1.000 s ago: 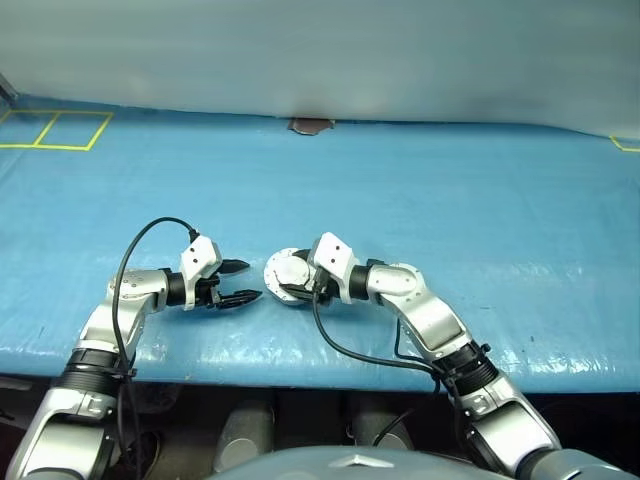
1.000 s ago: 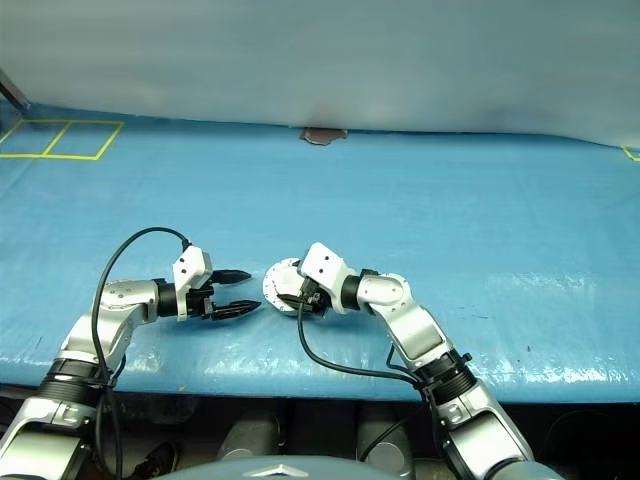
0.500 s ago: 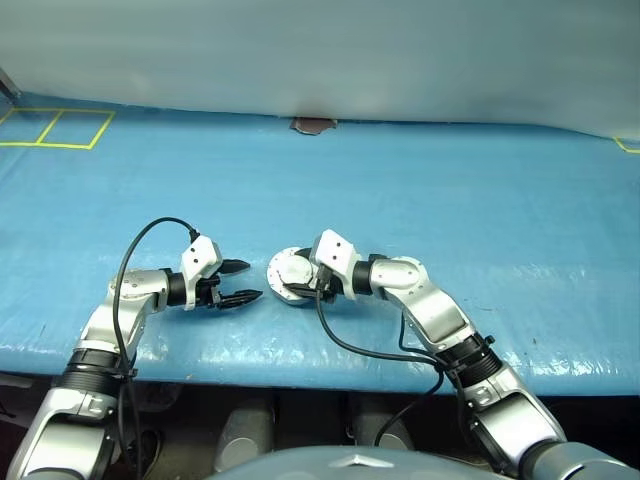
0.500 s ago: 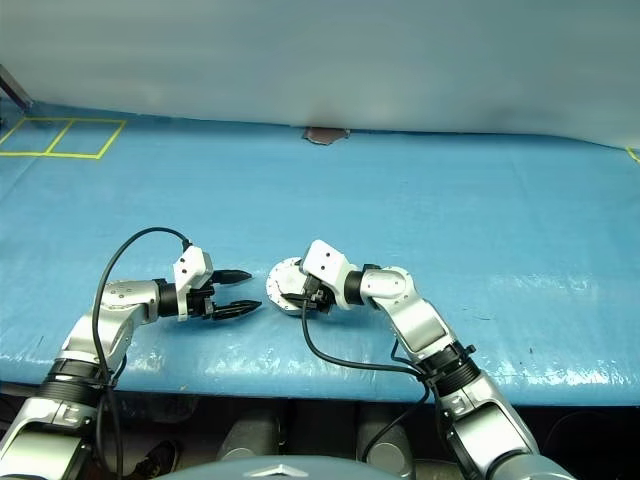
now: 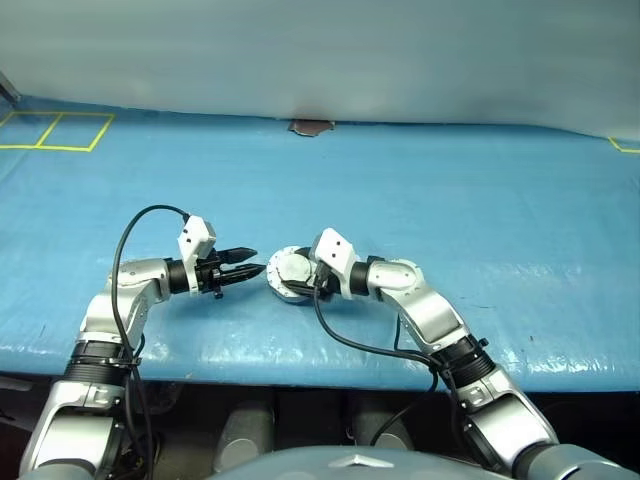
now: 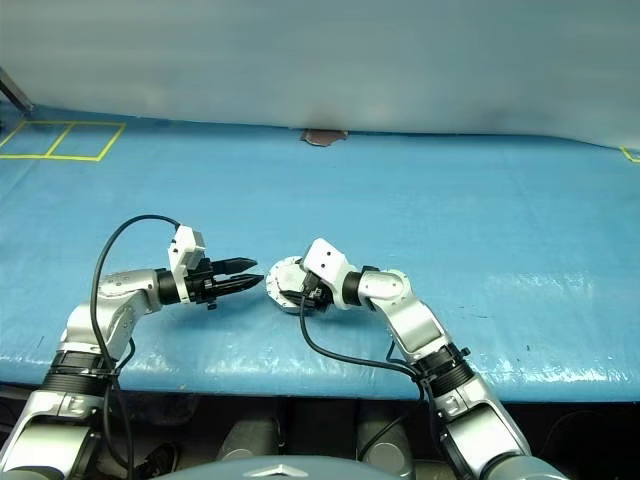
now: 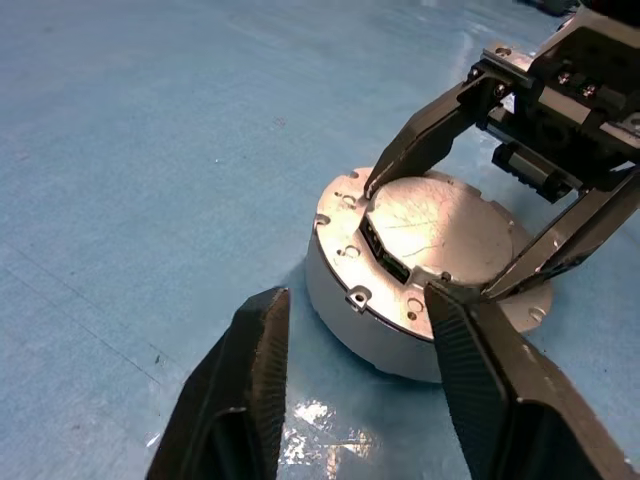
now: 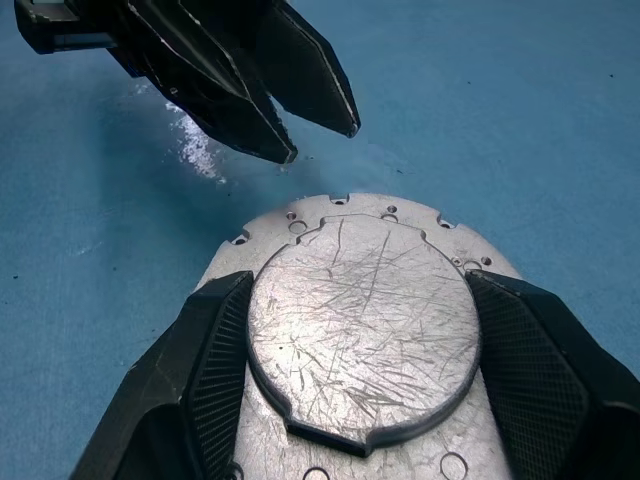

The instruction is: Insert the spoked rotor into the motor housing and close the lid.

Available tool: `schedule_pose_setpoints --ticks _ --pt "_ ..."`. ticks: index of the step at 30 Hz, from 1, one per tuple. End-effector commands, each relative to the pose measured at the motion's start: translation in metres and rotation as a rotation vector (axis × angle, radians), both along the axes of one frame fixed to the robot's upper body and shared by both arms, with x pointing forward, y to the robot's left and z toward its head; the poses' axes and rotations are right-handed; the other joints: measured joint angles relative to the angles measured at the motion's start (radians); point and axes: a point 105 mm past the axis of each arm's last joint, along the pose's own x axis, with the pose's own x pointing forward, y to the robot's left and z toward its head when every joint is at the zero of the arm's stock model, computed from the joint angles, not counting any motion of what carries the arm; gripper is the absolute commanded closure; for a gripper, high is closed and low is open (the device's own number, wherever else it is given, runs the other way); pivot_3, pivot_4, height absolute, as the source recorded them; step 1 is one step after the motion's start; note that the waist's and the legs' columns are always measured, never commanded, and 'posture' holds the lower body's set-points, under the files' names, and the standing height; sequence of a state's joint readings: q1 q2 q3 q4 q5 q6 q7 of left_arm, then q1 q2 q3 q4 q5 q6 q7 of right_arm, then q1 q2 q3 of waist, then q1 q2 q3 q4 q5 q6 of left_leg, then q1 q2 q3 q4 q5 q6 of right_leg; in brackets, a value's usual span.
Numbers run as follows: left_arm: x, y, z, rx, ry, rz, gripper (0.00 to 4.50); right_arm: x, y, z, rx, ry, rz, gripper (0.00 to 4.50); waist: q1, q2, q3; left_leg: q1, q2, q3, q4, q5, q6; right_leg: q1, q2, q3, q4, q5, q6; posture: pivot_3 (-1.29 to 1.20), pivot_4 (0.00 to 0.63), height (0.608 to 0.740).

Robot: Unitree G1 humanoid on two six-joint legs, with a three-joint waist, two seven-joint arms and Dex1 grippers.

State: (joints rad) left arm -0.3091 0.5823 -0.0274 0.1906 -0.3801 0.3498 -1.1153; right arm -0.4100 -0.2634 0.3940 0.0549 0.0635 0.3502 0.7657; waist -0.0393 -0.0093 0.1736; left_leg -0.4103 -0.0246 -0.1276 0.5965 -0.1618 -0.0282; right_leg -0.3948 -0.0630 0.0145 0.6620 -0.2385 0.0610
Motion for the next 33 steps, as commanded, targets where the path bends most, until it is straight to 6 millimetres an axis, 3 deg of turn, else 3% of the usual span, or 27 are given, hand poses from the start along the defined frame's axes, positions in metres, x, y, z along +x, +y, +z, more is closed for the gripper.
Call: schedule_pose_setpoints --ticks 1,3,4,10,22,32,33 --pt "0.0 -0.006 0.009 -0.026 -0.02 -0.032 3.74 0.003 -0.011 -0.018 -0.05 0.043 -0.063 1.46 0.0 0.0 0.0 0.0 0.0 0.0 0.0 0.0 0.0 0.0 0.0 0.0 0.0 0.0 0.0 0.0 0.15 0.74" --pt "-0.001 -0.009 0.007 -0.021 -0.012 -0.044 4.37 0.003 -0.011 -0.017 -0.048 0.042 -0.065 1.46 0.0 0.0 0.0 0.0 0.0 0.0 0.0 0.0 0.0 0.0 0.0 0.0 0.0 0.0 0.0 0.0 0.15 0.74" --pt "0.0 -0.01 0.006 -0.018 -0.01 -0.047 4.47 0.003 -0.011 -0.017 -0.048 0.042 -0.067 1.46 0.0 0.0 0.0 0.0 0.0 0.0 0.0 0.0 0.0 0.0 0.0 0.0 0.0 0.0 0.0 0.0 0.15 0.74" --pt "0.004 -0.02 0.006 -0.015 -0.047 -0.062 4.47 0.003 -0.011 -0.018 -0.05 0.041 -0.068 1.46 0.001 0.0 0.0 0.0 0.0 0.0 0.0 0.0 0.0 0.0 0.0 0.0 0.0 0.0 0.0 0.0 0.15 0.74" --pt "0.0 -0.018 -0.018 0.103 -0.03 -0.083 4.47 0.007 -0.014 -0.015 -0.041 0.025 -0.099 1.46 0.002 0.0 -0.002 0.0 0.0 0.0 0.0 0.0 0.0 0.0 0.0 0.0 0.0 0.0 0.0 0.0 0.15 0.74" --pt "-0.003 -0.027 -0.023 0.088 -0.025 -0.105 4.47 0.006 -0.013 -0.001 0.045 0.058 -0.12 1.46 0.004 0.001 -0.002 0.0 0.0 0.0 0.0 0.0 0.0 0.0 0.0 0.0 0.0 0.0 0.0 0.0 0.15 0.74" --pt "-0.003 -0.027 -0.023 0.087 -0.025 -0.106 4.49 0.006 -0.014 0.001 0.05 0.05 -0.122 1.11 0.005 0.001 -0.002 0.0 0.0 -0.001 0.0 0.0 0.0 0.0 -0.001 0.0 0.0 0.0 0.0 0.0 0.15 0.74"
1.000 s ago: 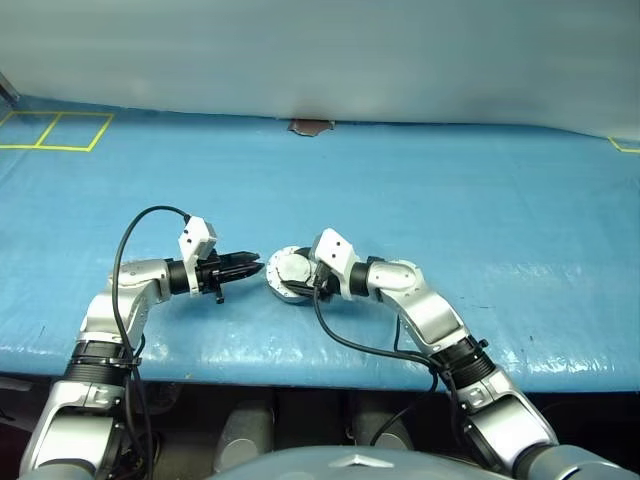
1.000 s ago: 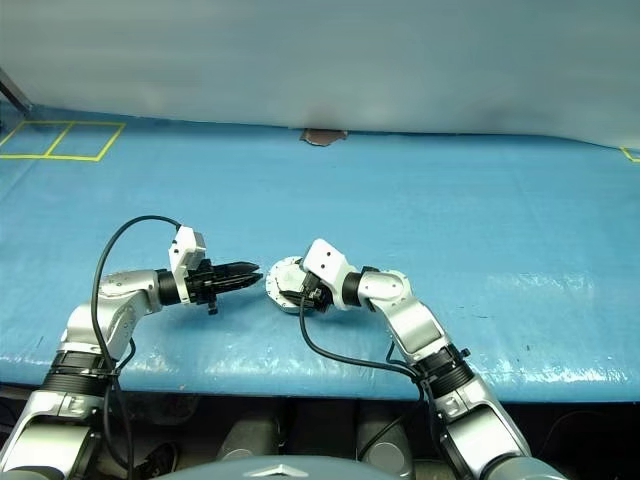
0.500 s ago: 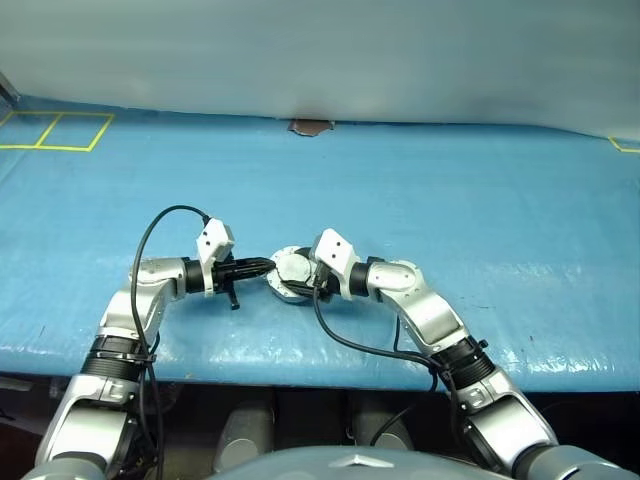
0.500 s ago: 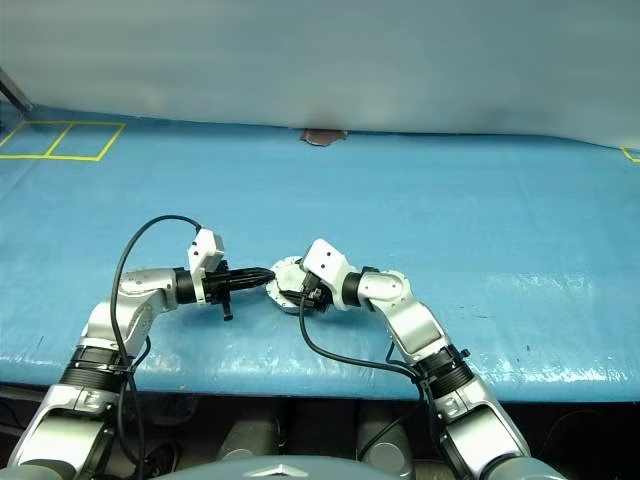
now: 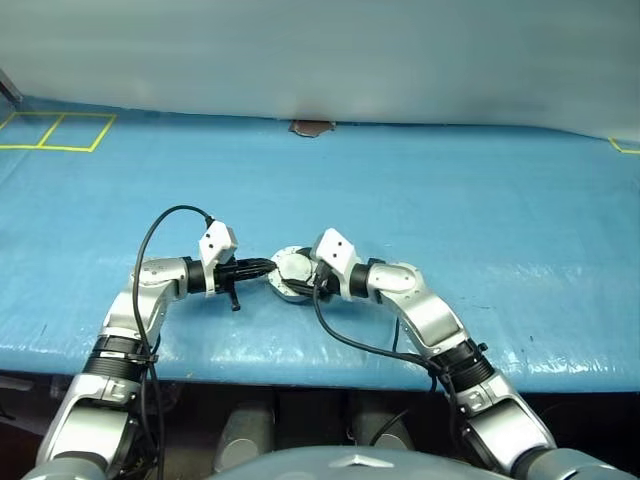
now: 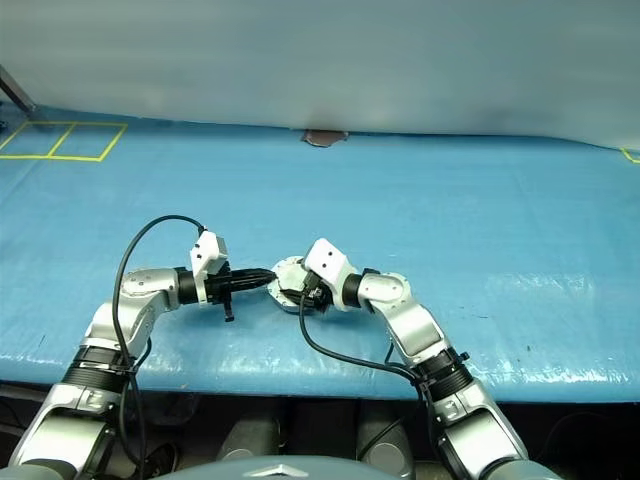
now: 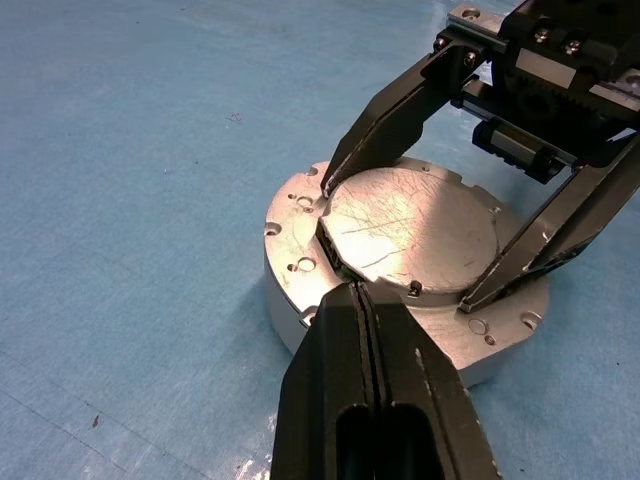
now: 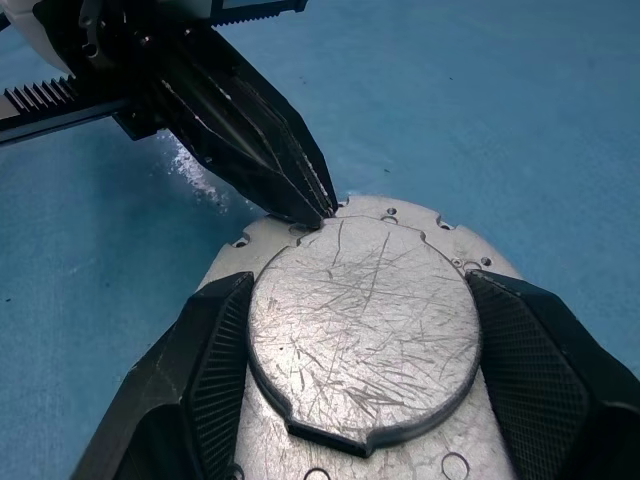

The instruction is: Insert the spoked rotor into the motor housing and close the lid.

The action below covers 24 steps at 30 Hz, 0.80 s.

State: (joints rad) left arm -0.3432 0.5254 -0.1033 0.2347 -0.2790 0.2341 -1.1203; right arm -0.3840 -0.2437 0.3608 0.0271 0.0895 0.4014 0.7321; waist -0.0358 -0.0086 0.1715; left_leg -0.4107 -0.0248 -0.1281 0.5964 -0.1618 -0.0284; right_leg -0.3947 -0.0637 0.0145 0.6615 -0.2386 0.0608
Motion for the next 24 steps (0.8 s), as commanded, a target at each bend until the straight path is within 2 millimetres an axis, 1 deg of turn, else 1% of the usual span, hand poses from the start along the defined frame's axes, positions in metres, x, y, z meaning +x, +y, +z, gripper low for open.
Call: schedule_pose_setpoints --ticks 1,3,7,9,14,16,19,21,24 --pt "-0.006 -0.003 -0.012 0.02 0.043 -0.02 4.5 0.005 -0.011 0.004 0.012 -0.006 -0.061 0.73 0.003 0.0 0.0 0.0 0.0 0.0 0.0 0.0 0.0 0.0 0.0 0.0 0.0 0.0 0.0 0.0 0.15 0.74" --pt "-0.007 -0.004 -0.013 0.016 0.046 -0.025 4.5 0.004 -0.01 0.011 0.024 -0.041 -0.063 0.23 0.005 0.0 0.0 -0.001 -0.001 0.0 0.0 0.0 0.0 0.0 -0.001 0.0 -0.001 0.0 0.0 0.0 0.15 0.74" --pt "-0.007 -0.007 -0.012 0.003 0.053 -0.034 4.5 -0.001 -0.009 0.033 0.075 -0.112 -0.062 0.23 0.012 0.0 0.0 -0.004 -0.002 0.0 -0.001 0.0 0.0 -0.003 -0.002 0.0 -0.003 0.0 0.0 0.0 0.15 0.74" --pt "-0.008 -0.008 -0.013 0.0 0.057 -0.038 4.5 -0.003 -0.01 0.04 0.095 -0.129 -0.068 0.23 0.012 0.0 0.0 -0.005 -0.002 0.0 -0.002 0.0 0.0 -0.003 -0.002 0.0 -0.003 0.0 0.0 0.0 0.15 0.74" --pt "-0.008 -0.012 -0.014 -0.007 0.059 -0.057 4.5 -0.007 -0.02 0.062 0.192 -0.126 -0.147 0.23 0.014 0.0 0.0 -0.004 -0.002 0.0 -0.002 0.0 0.0 -0.003 -0.002 -0.001 -0.003 0.0 0.0 0.0 0.15 0.74" --pt "-0.007 -0.013 -0.014 -0.013 0.061 -0.059 4.5 -0.012 -0.024 0.068 0.251 -0.085 -0.167 0.23 0.015 0.0 0.0 -0.005 -0.002 -0.001 -0.002 0.0 0.0 -0.003 -0.002 -0.001 -0.003 0.0 0.0 0.0 0.15 0.74" --pt "-0.007 -0.015 -0.015 -0.016 0.064 -0.067 4.5 -0.014 -0.034 0.066 0.325 0.033 -0.249 0.23 0.019 0.0 0.0 -0.005 -0.002 -0.001 -0.002 0.0 0.0 -0.003 -0.002 -0.001 -0.003 0.0 0.0 0.0 0.15 0.74" --pt "-0.006 -0.016 -0.016 -0.02 0.061 -0.068 4.5 -0.015 -0.049 0.049 0.365 0.175 -0.349 0.23 0.024 0.0 0.0 -0.005 -0.002 -0.001 -0.002 0.0 0.0 -0.003 -0.002 -0.001 -0.003 0.0 0.0 0.0 0.15 0.74" --pt "-0.006 -0.017 -0.016 -0.024 0.06 -0.07 4.5 -0.022 -0.062 0.029 0.462 0.381 -0.432 0.23 0.026 0.0 0.0 -0.005 -0.002 -0.001 -0.002 0.0 0.0 -0.003 -0.004 -0.001 -0.004 0.0 0.0 0.0 0.15 0.74"
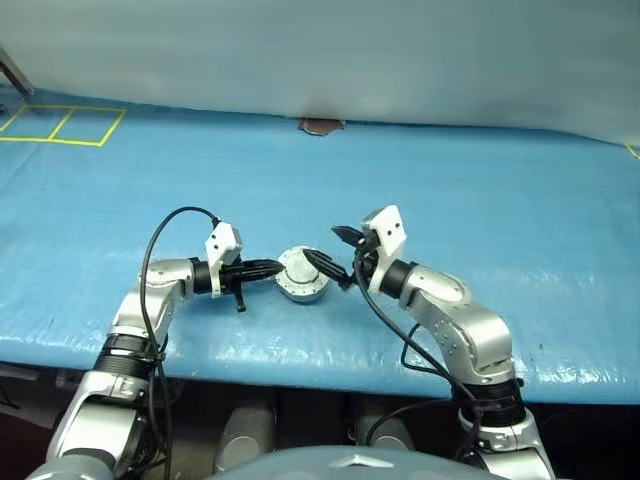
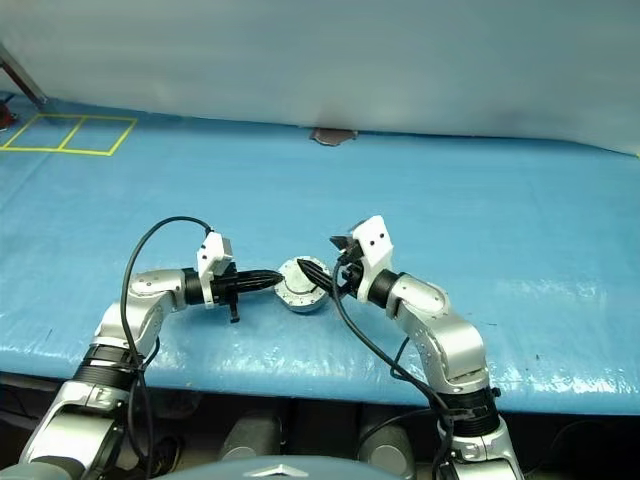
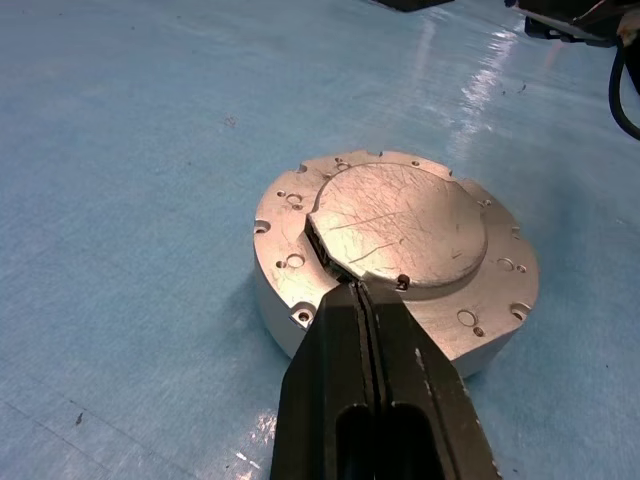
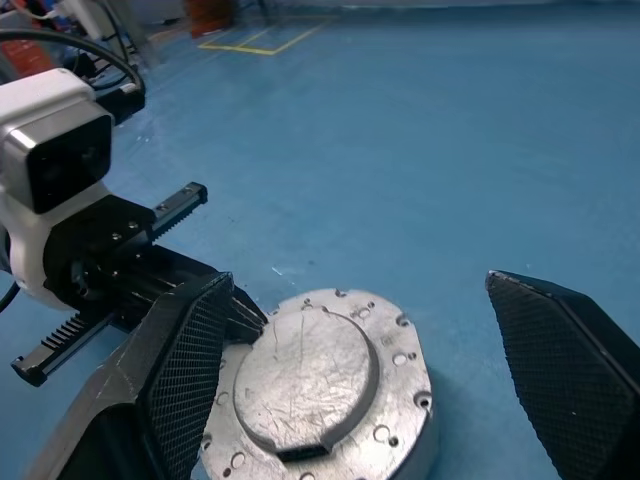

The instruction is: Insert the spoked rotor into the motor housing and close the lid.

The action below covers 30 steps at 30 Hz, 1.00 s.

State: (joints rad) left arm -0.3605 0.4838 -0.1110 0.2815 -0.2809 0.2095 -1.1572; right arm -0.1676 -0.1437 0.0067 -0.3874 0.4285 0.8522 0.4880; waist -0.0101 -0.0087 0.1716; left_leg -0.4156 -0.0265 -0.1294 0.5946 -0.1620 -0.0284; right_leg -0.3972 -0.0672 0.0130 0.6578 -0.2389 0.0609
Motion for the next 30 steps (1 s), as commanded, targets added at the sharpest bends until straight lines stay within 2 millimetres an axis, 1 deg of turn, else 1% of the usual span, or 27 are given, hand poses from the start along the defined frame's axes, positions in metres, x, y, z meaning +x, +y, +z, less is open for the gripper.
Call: schedule_pose_setpoints --ticks 1,3,7,12,16,19,23,30 --pt "-0.005 -0.006 -0.013 0.019 0.041 -0.03 4.5 -0.01 -0.011 -0.01 0.145 0.172 -0.044 0.23 0.0 0.0 0.0 0.0 0.0 0.0 0.0 0.0 0.0 0.0 -0.001 0.0 0.0 0.0 0.0 0.0 0.15 0.74" --pt "-0.005 -0.006 -0.013 0.018 0.039 -0.028 4.5 -0.017 -0.012 -0.02 0.199 0.267 -0.038 0.23 -0.001 0.0 0.0 0.0 0.0 0.001 0.0 0.0 0.0 0.0 -0.002 0.0 0.0 0.0 0.0 0.0 0.15 0.74" --pt "-0.004 -0.005 -0.013 0.015 0.033 -0.02 4.5 -0.019 -0.016 -0.031 0.319 0.397 -0.059 0.23 -0.002 0.0 0.0 0.0 0.0 0.002 0.0 0.0 0.0 0.0 -0.002 0.0 0.0 0.0 0.001 0.0 0.15 0.74" --pt "-0.004 -0.002 -0.013 0.016 0.029 -0.002 4.5 -0.02 -0.008 -0.038 0.434 0.504 -0.05 0.23 -0.002 0.0 0.0 0.0 0.0 0.002 0.0 0.0 0.001 -0.001 -0.003 -0.001 0.0 0.0 0.001 0.0 0.15 0.74" --pt "-0.004 0.0 -0.012 0.016 0.025 0.009 4.5 -0.017 -0.005 -0.056 0.516 0.604 -0.089 0.23 -0.003 0.001 0.0 0.0 0.0 0.002 -0.001 0.0 0.001 -0.001 -0.003 -0.001 0.0 0.0 0.001 0.0 0.15 0.74" --pt "-0.003 0.001 -0.012 0.018 0.02 0.014 4.5 -0.014 -0.005 -0.064 0.571 0.643 -0.112 0.23 -0.005 0.001 -0.001 0.001 0.0 0.003 -0.001 0.0 0.001 0.0 -0.003 -0.001 0.0 0.0 0.001 0.0 0.15 0.74" --pt "-0.003 0.001 -0.011 0.021 0.011 0.022 4.5 -0.013 0.003 -0.066 0.603 0.661 -0.103 0.23 -0.013 0.002 -0.004 0.002 0.0 0.003 -0.001 0.0 0.0 0.0 -0.003 -0.001 0.0 0.0 0.001 0.0 0.15 0.74" --pt "-0.002 0.003 -0.01 0.023 0.005 0.029 4.5 -0.012 0.011 -0.07 0.595 0.673 -0.097 0.23 -0.018 0.002 -0.007 0.002 0.001 0.002 -0.001 -0.001 -0.001 -0.002 -0.004 -0.001 0.0 0.0 0.001 0.0 0.15 0.74"
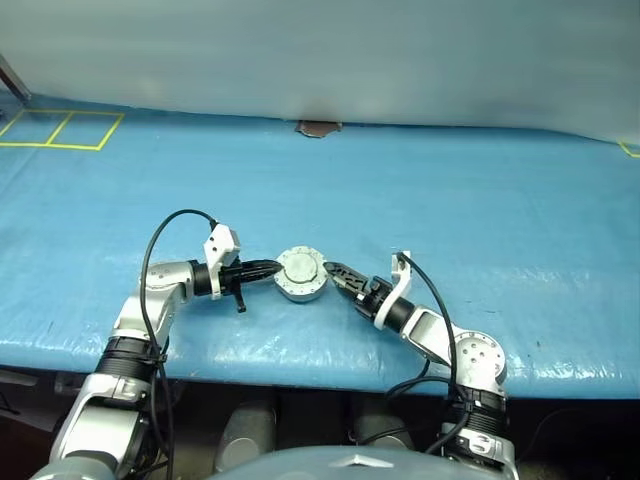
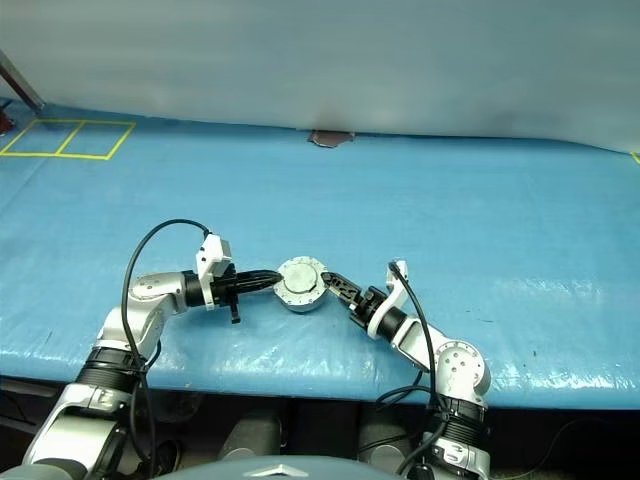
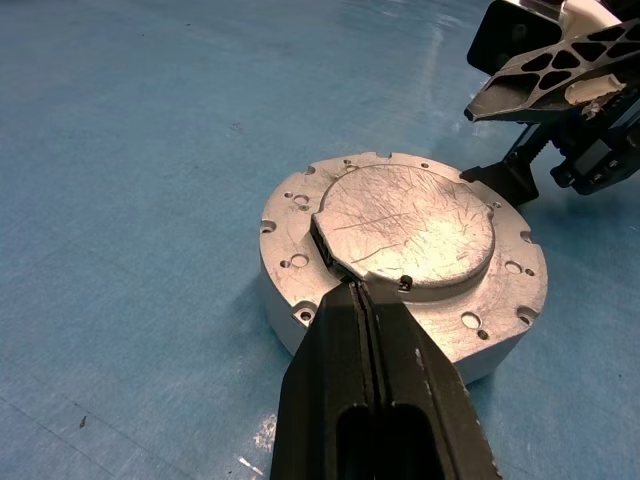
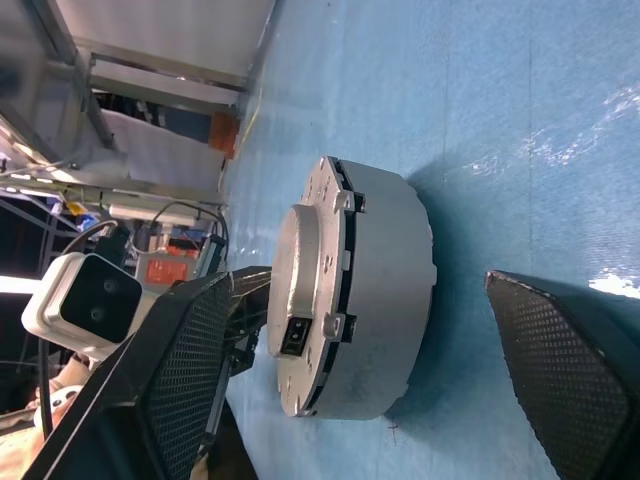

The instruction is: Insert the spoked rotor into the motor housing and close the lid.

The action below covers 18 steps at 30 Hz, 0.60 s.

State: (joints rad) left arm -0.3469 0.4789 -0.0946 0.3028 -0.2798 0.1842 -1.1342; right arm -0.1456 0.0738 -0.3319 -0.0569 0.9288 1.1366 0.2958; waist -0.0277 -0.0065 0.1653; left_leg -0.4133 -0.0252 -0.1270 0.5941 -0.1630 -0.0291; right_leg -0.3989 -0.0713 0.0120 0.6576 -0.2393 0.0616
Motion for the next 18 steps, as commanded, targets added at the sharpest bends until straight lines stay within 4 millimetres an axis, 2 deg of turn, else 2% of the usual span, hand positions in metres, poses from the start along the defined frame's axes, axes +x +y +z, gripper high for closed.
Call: schedule_pose_setpoints --ticks 1,7,10,16,18 --pt "-0.0036 -0.0029 -0.0061 0.029 0.011 -0.012 4.5 -0.0034 0.0142 -0.0145 -0.009 0.068 0.019 0.23 -0.002 0.0 -0.001 0.0 0.0 0.0 0.0 0.0 0.0 0.0 0.0 0.0 0.0 0.0 0.0 0.0 0.15 0.74" --pt "-0.0029 -0.0026 -0.006 0.031 0.007 -0.01 4.5 -0.0039 0.0225 -0.0175 -0.029 0.059 0.046 0.23 -0.005 0.0 -0.002 0.0 0.0 0.0 0.0 0.0 0.0 0.0 -0.001 0.0 0.0 0.0 0.0 0.0 0.15 0.74" --pt "-0.0024 -0.0024 -0.0057 0.033 0.001 -0.008 4.5 -0.0026 0.0222 -0.0199 -0.033 0.066 0.037 0.88 -0.006 0.0 -0.002 0.0 0.0 0.0 -0.001 0.0 0.0 0.0 -0.001 0.0 0.0 0.0 0.0 0.0 0.15 0.74" --pt "-0.0022 -0.002 -0.0055 0.033 -0.004 -0.004 4.5 -0.0004 0.0199 -0.0206 -0.024 0.075 0.023 2.83 -0.008 0.0 -0.002 -0.002 -0.001 0.001 -0.003 0.0 0.001 0.0 -0.001 0.0 -0.001 0.0 0.0 0.0 0.15 0.74" --pt "-0.002 -0.0016 -0.0054 0.033 -0.005 -0.002 4.5 0.0008 0.019 -0.0205 -0.022 0.077 0.016 2.83 -0.008 0.0 -0.002 -0.002 -0.001 0.001 -0.003 0.0 0.001 0.0 0.0 0.0 -0.002 0.0 0.0 0.0 0.15 0.74"
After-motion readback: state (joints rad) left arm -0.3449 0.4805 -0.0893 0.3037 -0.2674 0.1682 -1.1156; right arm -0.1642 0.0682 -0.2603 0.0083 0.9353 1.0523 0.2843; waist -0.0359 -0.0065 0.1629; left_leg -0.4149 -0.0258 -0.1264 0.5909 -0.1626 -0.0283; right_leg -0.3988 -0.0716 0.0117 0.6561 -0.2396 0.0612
